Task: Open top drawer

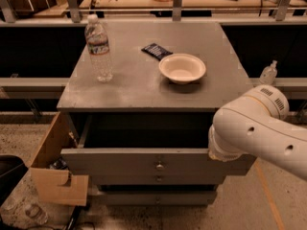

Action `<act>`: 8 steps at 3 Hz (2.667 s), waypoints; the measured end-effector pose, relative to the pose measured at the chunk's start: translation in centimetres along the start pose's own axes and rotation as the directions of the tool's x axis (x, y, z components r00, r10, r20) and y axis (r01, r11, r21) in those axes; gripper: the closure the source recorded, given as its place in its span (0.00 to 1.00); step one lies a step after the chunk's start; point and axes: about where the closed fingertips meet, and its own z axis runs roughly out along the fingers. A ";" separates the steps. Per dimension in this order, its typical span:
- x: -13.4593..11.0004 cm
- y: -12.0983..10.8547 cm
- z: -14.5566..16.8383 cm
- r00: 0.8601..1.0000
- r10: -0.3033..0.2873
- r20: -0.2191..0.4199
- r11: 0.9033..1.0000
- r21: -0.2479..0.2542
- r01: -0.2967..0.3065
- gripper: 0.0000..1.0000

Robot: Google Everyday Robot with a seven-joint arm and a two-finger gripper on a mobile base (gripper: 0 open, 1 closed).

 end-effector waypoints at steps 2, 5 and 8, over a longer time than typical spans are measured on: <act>4.1 -4.4 -6.7 0.998 -0.023 -0.058 0.999 0.034 0.025 1.00; 7.6 -4.3 -4.5 0.999 0.035 0.031 0.998 0.043 -0.036 1.00; 6.0 -2.9 -0.3 0.992 0.018 0.128 0.998 0.065 -0.026 1.00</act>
Offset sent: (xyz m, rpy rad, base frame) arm 0.0281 -0.0660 0.1289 -0.0963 -0.0562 0.0005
